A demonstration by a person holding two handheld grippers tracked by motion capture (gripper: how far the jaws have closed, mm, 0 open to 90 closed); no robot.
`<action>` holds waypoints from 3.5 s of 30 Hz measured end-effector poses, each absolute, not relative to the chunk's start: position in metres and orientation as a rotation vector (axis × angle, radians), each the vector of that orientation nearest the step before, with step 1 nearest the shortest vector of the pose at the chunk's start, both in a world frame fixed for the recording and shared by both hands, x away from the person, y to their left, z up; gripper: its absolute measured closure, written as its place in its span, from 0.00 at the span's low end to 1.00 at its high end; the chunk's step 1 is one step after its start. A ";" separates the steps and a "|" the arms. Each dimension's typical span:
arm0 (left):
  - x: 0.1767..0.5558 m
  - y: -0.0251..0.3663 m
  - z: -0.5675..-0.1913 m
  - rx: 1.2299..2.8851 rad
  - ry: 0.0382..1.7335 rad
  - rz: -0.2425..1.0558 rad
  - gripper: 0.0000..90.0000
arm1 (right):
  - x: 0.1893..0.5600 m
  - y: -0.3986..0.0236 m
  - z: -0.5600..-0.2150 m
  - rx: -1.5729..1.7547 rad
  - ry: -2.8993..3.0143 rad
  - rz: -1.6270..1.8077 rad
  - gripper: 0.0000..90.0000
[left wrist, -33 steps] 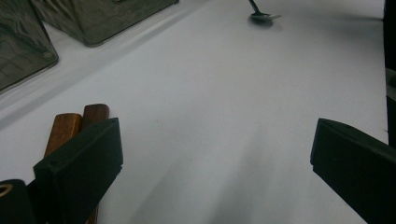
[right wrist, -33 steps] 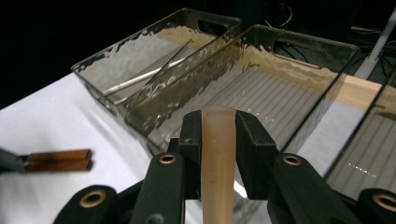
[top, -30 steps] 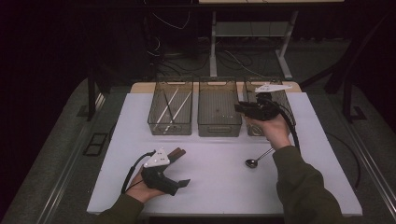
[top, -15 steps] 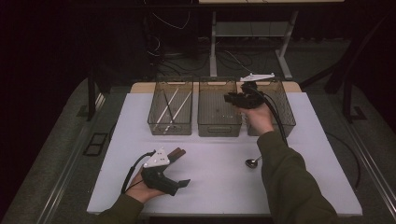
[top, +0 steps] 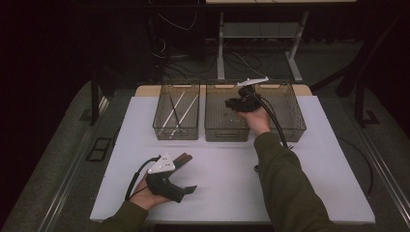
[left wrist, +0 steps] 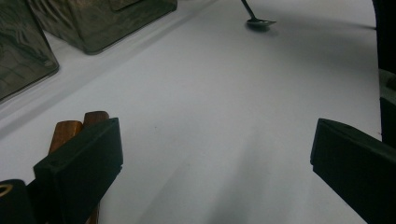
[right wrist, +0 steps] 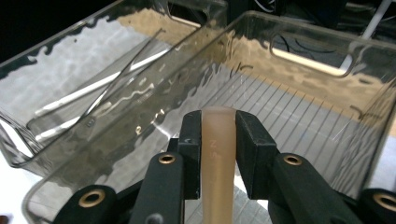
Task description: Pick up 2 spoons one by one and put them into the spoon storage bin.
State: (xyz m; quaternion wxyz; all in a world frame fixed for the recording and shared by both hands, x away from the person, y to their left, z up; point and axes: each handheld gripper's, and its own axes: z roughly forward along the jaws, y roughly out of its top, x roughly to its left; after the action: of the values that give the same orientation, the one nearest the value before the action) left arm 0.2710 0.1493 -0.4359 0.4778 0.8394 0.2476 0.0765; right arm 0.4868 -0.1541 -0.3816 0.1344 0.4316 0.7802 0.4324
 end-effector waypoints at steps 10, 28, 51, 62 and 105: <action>0.271 0.149 -0.436 2.055 0.600 0.184 0.01 | 0.490 -0.153 -0.391 1.264 2.303 1.172 0.71; 0.271 0.147 -0.437 2.053 0.611 0.178 0.01 | 0.441 -0.180 -0.354 1.194 2.322 1.324 0.53; 0.271 0.147 -0.438 2.052 0.620 0.176 0.01 | 0.369 -0.253 -0.387 1.148 2.430 1.118 1.00; 0.271 0.147 -0.439 2.057 0.625 0.176 0.01 | 0.357 -0.268 -0.412 1.180 2.500 0.993 1.00; 0.271 0.146 -0.439 2.061 0.615 0.176 0.01 | 0.342 -0.278 -0.436 1.182 2.581 0.753 1.00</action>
State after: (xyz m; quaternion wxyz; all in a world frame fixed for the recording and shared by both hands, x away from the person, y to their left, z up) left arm 0.2708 0.1463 -0.4387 0.4722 0.8419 0.2510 0.0717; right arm 0.3422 -0.2781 -0.4361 0.1020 0.4005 0.8742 0.2551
